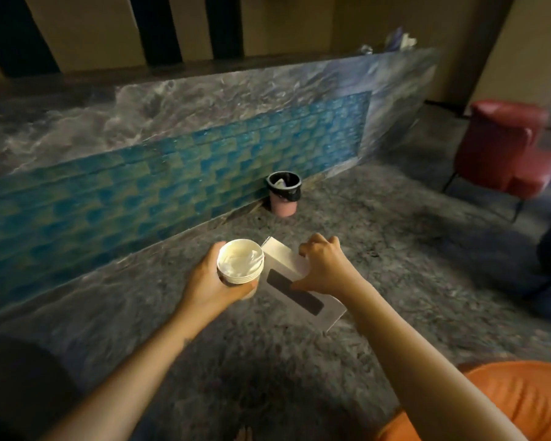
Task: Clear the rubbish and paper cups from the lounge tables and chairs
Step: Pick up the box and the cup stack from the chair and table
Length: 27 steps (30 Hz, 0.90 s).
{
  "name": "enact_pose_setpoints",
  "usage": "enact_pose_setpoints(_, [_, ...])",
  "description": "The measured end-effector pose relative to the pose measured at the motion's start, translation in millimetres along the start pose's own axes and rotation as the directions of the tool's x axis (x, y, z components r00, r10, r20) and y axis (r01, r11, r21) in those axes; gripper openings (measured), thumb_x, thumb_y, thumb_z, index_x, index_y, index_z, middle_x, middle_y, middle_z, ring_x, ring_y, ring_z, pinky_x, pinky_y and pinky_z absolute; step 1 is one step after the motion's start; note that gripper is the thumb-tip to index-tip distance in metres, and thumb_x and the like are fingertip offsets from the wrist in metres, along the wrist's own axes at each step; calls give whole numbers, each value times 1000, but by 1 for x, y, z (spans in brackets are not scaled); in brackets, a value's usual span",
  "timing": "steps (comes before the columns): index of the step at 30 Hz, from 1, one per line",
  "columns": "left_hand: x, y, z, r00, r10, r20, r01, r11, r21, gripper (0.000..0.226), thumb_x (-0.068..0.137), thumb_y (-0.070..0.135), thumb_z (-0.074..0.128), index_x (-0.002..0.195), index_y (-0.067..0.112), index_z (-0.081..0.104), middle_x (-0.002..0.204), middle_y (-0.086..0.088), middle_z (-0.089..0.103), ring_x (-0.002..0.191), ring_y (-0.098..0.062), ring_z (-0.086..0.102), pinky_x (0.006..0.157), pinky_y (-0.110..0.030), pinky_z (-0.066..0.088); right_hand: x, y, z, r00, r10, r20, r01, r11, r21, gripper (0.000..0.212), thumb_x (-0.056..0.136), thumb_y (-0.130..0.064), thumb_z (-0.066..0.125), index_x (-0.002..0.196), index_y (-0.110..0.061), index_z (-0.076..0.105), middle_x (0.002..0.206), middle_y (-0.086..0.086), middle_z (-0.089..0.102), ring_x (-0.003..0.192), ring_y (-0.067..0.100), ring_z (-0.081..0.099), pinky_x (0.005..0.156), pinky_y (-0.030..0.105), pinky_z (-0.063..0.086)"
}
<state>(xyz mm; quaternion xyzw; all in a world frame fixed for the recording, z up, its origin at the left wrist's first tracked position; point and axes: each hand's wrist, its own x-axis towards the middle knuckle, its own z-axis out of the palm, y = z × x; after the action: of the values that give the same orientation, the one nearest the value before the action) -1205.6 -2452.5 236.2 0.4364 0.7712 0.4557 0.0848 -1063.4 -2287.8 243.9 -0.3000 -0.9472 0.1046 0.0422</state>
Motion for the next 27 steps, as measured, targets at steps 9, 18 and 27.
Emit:
enact_pose_setpoints(9, [243,-48,28,983,111,146,-98,991,-93,66,58,29,84,114,22,50,107,3,61,97,-17,58,80,-34,50,210,51,-25,980,196,-42,-196,981,7,68,59,-52,75,112,-14,56,111,6,47,102,31,44,87,39,43])
enact_pose_setpoints(18, [415,-82,79,971,150,183,-135,987,-93,65,61,30,83,115,26,47,100,15,52,90,-6,49,68,-21,39,361,123,-32,956,288,-58,-288,958,16,64,62,-51,74,111,-15,56,113,6,45,104,31,43,86,39,42])
enact_pose_setpoints(27, [615,-107,168,975,124,183,-96,983,-154,58,62,26,82,98,44,41,92,29,51,82,22,48,58,-4,38,572,230,-39,973,228,-43,-228,974,15,66,63,-50,74,116,-15,55,113,6,47,110,30,41,88,39,42])
